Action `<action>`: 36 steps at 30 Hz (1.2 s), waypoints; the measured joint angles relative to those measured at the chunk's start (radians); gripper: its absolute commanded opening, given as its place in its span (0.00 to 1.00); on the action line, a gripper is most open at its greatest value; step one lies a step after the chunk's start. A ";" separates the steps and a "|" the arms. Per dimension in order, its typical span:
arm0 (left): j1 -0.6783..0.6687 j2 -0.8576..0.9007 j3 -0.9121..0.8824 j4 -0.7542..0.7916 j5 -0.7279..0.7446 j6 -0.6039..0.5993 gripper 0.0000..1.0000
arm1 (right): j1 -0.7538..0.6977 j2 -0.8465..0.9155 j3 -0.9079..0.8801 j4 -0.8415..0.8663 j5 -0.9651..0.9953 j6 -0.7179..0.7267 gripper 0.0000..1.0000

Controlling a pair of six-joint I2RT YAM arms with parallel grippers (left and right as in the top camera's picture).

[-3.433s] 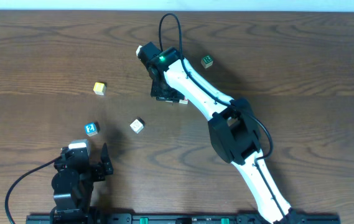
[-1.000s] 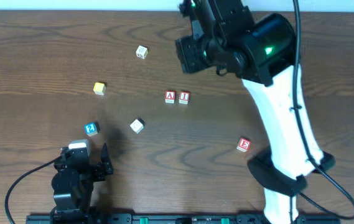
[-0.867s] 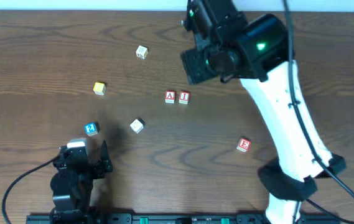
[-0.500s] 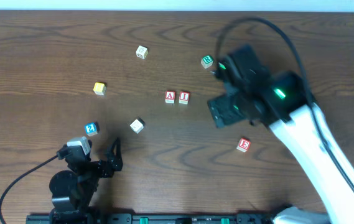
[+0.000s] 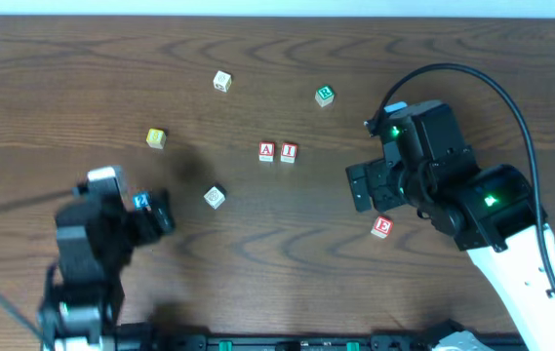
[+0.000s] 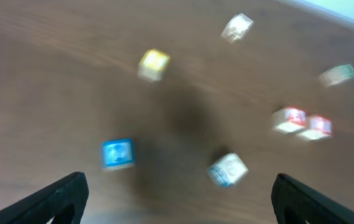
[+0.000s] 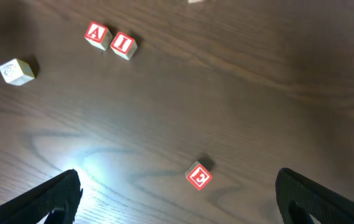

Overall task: Spell out Ai2
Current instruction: 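Withdraw the right gripper and move the left gripper toward the blue '2' block, then grasp the blue '2' block with the left gripper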

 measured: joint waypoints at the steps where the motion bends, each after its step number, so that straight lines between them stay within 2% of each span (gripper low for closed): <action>1: 0.005 0.071 0.053 -0.024 -0.021 0.019 0.95 | -0.003 0.000 -0.001 0.007 -0.002 0.000 0.99; 7: 0.016 0.505 0.335 -0.076 -0.075 0.173 0.95 | -0.010 0.001 -0.002 0.055 -0.004 0.000 0.99; 12: 0.016 0.720 0.453 -0.162 0.012 0.227 0.96 | -0.016 0.002 -0.002 0.066 -0.007 0.000 0.99; 18: 0.016 0.801 0.455 -0.229 0.114 0.242 0.95 | -0.016 0.002 -0.002 0.090 -0.007 0.000 0.99; 25: 0.016 0.851 0.455 -0.338 0.142 0.241 0.95 | -0.016 0.006 -0.002 0.137 -0.008 0.000 0.99; 31: 0.016 0.856 0.454 -0.401 -0.016 0.112 0.95 | -0.016 0.050 -0.002 0.178 -0.008 0.000 0.99; 36: 0.016 0.856 0.449 -0.383 -0.100 0.046 0.95 | -0.016 0.097 -0.002 0.184 -0.008 0.000 0.99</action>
